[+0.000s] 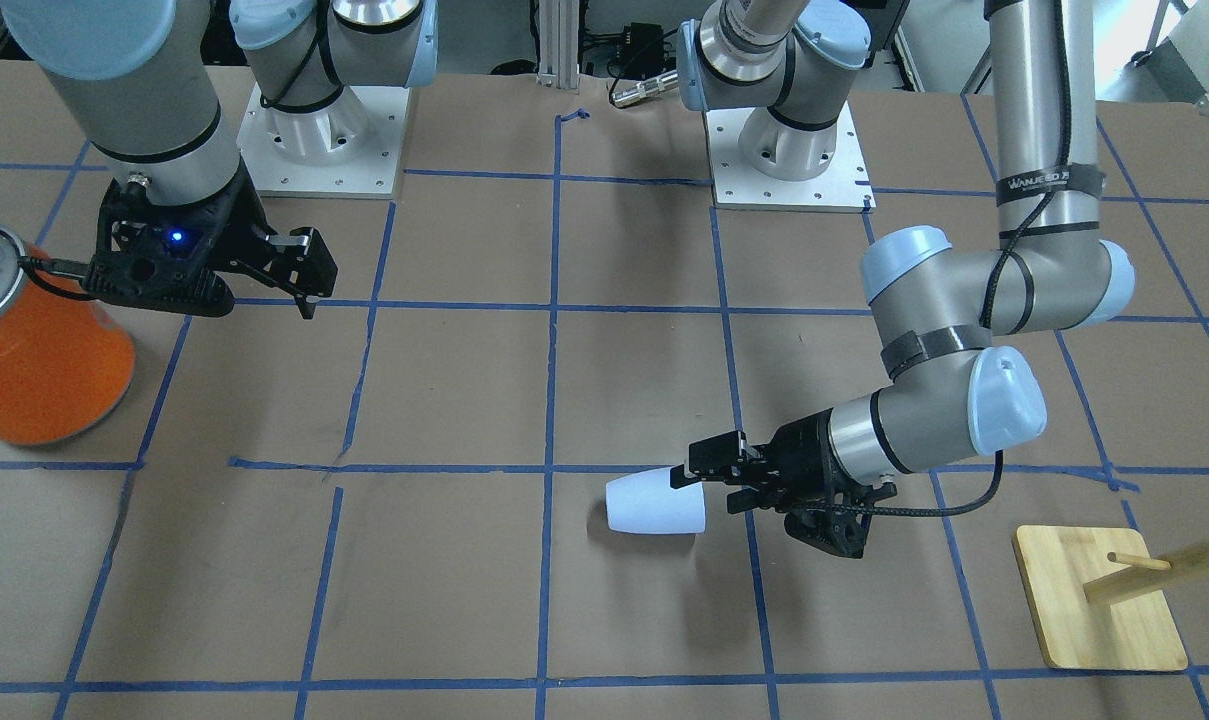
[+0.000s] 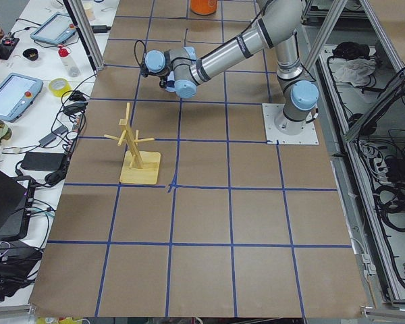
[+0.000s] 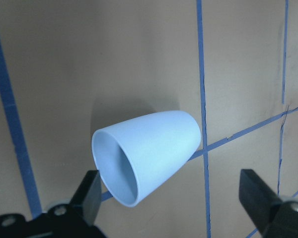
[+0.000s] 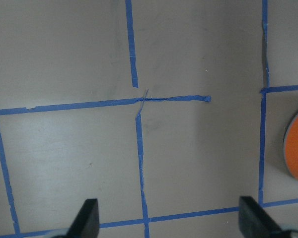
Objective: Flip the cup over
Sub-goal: 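Reach the left gripper toward the cup's closed bottom while the right arm withdraws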
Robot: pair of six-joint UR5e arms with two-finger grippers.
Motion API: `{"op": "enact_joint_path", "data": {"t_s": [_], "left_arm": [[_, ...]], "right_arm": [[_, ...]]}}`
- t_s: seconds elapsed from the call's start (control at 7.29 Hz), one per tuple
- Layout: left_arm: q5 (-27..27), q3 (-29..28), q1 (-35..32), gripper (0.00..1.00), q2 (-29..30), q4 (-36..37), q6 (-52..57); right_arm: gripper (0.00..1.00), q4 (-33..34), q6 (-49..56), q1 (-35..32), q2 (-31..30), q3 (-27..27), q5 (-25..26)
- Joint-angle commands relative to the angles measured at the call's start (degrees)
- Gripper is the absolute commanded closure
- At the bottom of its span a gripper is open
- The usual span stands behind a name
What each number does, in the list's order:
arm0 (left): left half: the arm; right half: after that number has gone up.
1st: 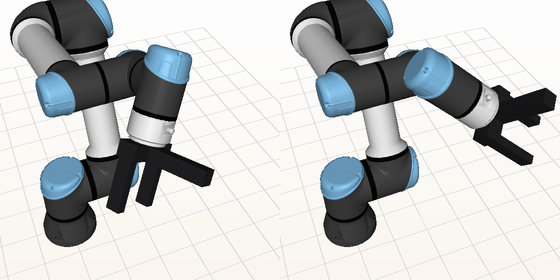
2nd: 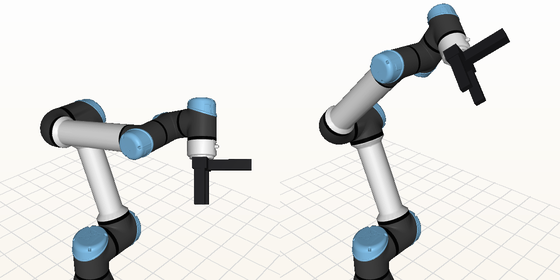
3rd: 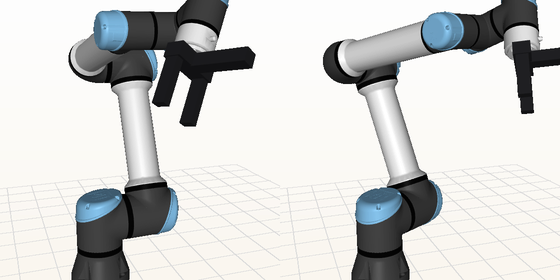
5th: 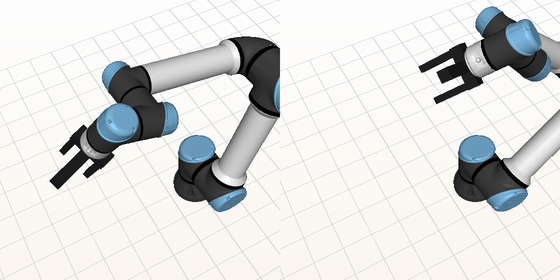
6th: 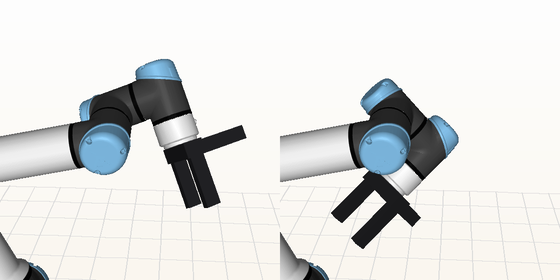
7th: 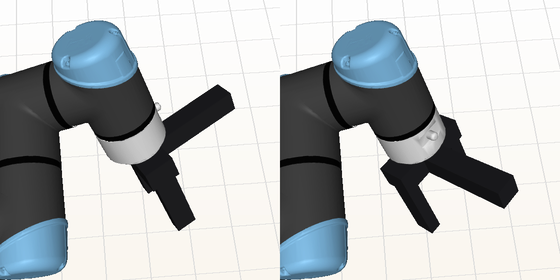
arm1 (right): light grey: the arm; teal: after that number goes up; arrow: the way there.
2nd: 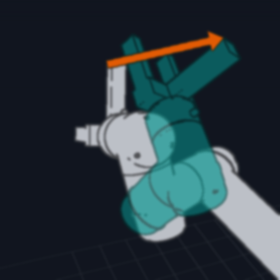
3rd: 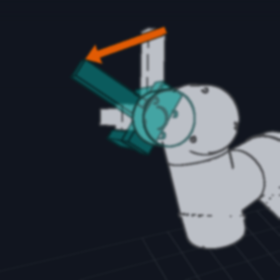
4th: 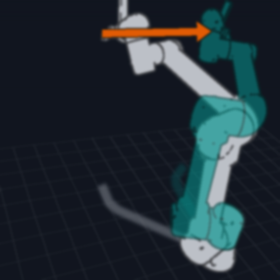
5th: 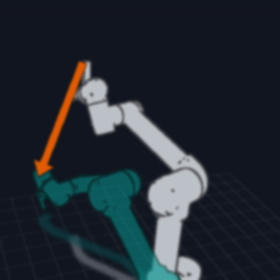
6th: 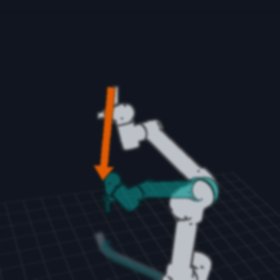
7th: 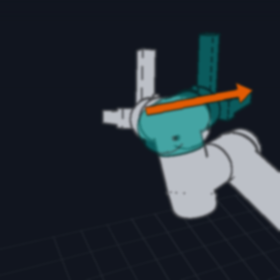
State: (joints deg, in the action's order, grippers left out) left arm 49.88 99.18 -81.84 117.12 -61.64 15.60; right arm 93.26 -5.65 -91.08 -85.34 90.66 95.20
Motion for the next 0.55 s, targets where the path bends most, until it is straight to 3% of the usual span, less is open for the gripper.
{"op": "enact_joint_path", "data": {"t_s": [0.0, 0.41], "left_arm": [[-5.0, 2.6, 0.1, 0.00, 2.5, 3.1, -0.7], [-10.3, 3.3, 0.1, 0.02, 3.4, 3.1, -5.6]], "right_arm": [[0.00, 0.3, -0.9, 1.1, 0.3, 0.1, 0.4], [0.00, 0.1, -0.9, 4.3, -0.3, -0.9, -0.4]]}}
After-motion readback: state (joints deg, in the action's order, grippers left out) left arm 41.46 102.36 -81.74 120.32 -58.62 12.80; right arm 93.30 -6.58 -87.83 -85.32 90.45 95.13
